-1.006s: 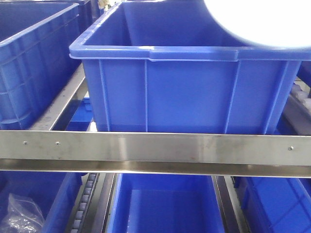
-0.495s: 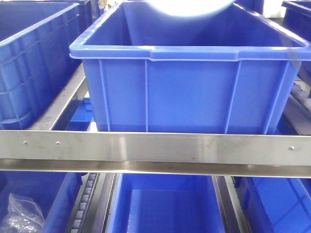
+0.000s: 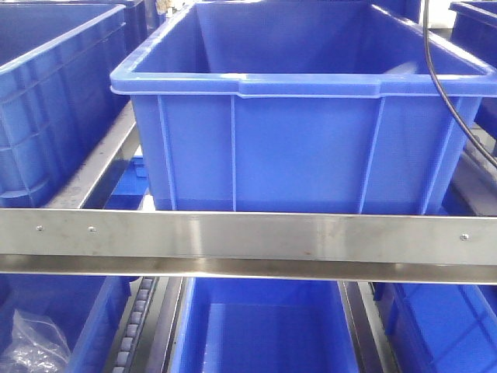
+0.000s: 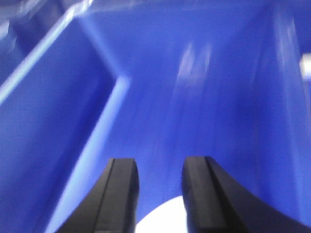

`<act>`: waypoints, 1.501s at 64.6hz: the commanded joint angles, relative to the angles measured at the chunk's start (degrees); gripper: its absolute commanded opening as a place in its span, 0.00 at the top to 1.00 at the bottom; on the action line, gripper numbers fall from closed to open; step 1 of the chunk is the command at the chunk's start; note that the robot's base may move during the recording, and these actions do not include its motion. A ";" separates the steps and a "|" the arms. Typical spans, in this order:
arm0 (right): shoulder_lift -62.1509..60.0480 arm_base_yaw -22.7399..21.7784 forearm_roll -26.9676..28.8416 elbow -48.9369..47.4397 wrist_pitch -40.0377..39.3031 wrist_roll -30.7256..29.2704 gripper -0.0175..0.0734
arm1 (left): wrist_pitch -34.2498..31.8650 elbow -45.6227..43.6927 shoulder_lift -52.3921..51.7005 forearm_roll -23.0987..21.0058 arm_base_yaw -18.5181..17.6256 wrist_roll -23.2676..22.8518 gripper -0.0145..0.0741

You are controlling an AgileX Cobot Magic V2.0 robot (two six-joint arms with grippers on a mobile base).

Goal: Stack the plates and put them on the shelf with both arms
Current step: 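Lower the white plates into the blue bin and open the right gripper, then raise the empty right gripper up out of the blue bin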

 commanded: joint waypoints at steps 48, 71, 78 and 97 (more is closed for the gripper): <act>-47.05 -0.58 -4.39 28.96 0.83 -2.75 0.74 | -5.27 -1.78 0.30 -0.10 0.14 -0.29 0.74; -70.37 -0.58 -4.39 38.70 15.31 -2.70 0.74 | -5.27 -1.78 0.30 -0.10 0.14 -0.29 0.74; -73.93 -0.58 -4.39 40.69 17.25 -2.70 0.74 | -5.27 -1.78 0.30 -0.10 0.14 -0.29 0.74; -75.82 -2.20 -4.39 51.67 2.48 -2.64 0.74 | -5.27 -1.78 0.30 -0.10 0.14 -0.29 0.74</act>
